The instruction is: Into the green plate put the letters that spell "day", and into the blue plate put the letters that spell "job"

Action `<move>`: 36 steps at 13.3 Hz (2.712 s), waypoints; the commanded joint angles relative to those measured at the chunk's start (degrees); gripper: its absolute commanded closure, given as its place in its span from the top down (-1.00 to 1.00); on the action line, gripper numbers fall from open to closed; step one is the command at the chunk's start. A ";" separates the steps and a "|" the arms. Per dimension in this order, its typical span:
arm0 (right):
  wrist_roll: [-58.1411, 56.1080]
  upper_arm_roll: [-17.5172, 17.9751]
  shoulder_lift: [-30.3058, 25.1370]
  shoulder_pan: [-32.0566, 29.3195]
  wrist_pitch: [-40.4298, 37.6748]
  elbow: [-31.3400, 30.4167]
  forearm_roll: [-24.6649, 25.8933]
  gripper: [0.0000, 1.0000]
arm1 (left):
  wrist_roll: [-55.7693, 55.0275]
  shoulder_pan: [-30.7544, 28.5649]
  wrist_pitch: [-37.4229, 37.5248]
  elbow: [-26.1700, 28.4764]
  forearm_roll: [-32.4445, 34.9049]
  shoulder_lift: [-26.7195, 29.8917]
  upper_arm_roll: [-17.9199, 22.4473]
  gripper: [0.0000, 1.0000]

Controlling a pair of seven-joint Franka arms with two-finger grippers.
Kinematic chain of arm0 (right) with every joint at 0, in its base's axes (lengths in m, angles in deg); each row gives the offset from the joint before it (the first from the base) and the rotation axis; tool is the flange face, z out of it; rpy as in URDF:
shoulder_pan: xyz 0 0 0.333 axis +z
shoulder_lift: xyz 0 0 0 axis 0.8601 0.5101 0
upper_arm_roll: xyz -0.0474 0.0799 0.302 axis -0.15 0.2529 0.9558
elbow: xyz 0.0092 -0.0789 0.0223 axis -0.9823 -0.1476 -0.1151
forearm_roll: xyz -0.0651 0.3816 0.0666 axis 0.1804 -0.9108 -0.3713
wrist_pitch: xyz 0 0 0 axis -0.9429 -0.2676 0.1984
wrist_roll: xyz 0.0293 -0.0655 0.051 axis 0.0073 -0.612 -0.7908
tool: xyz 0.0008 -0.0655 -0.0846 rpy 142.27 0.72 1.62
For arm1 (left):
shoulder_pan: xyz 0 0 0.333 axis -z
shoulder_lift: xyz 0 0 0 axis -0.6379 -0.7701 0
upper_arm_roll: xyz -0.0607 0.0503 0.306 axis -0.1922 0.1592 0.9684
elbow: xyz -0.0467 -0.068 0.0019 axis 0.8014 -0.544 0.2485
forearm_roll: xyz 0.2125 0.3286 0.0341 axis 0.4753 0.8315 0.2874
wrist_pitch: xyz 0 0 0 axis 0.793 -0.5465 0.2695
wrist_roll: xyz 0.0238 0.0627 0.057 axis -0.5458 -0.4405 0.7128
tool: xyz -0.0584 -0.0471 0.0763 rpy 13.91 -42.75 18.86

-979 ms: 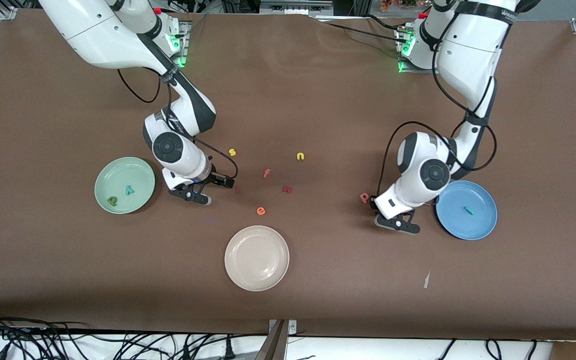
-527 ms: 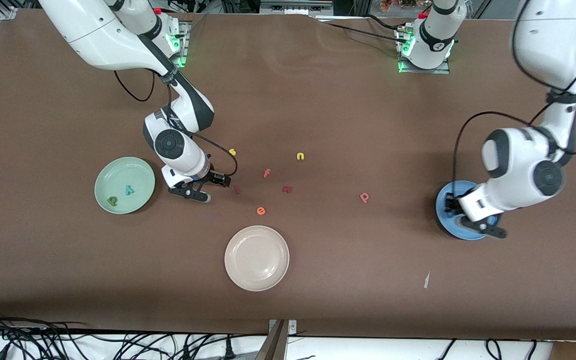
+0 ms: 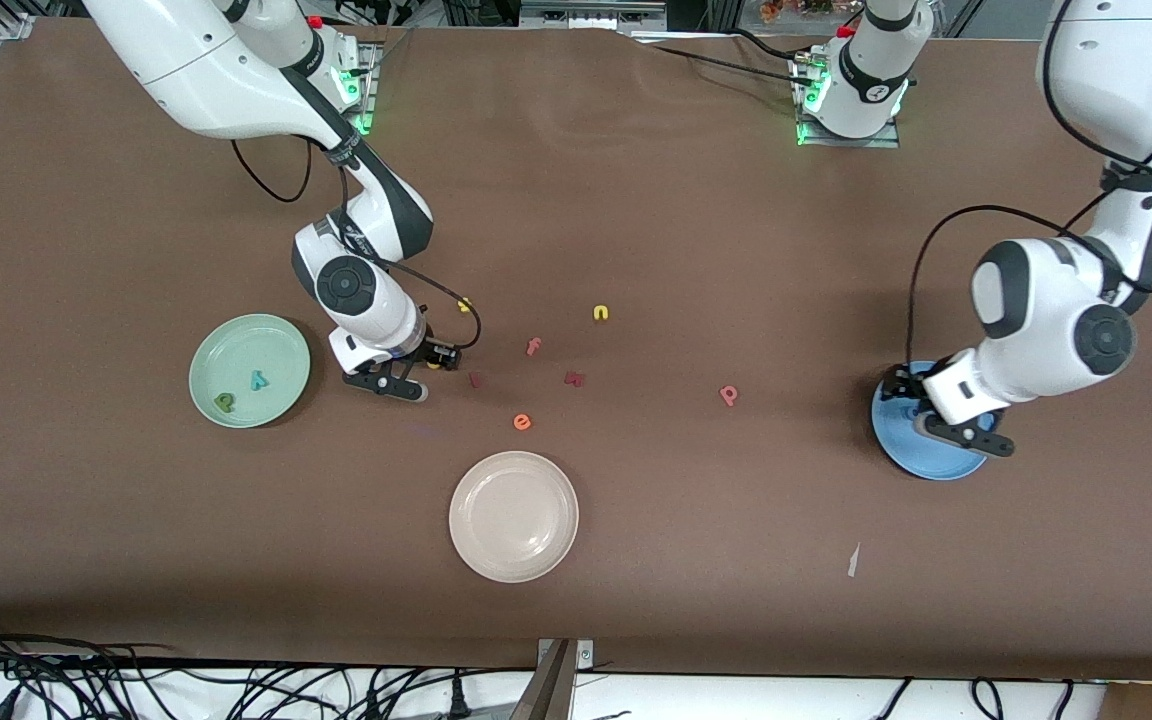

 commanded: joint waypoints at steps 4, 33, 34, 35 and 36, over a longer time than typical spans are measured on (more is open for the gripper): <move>1.18 -0.24 -0.66 0.39 1.12 -1.04 1.23 -0.24 | -28.29 3.42 -2.96 0.92 13.84 -0.88 -8.38 0.18; -45.58 -18.09 -5.23 -1.29 -34.96 16.34 -6.68 1.00 | -43.47 12.48 -12.11 -3.21 21.45 -12.22 -9.18 -0.65; -43.23 -16.86 -5.23 -0.85 -39.17 18.80 -6.68 1.00 | -43.47 12.48 -12.02 -3.21 21.45 -12.14 -9.18 -0.74; -40.16 -15.81 -5.23 -0.23 -42.70 20.83 -6.68 1.00 | -43.47 12.48 -11.84 -3.39 21.45 -11.96 -9.18 -0.74; -37.26 -14.75 -5.31 0.21 -45.52 22.07 -6.59 1.00 | -43.47 12.48 -11.67 -3.56 21.45 -11.52 -8.92 -0.75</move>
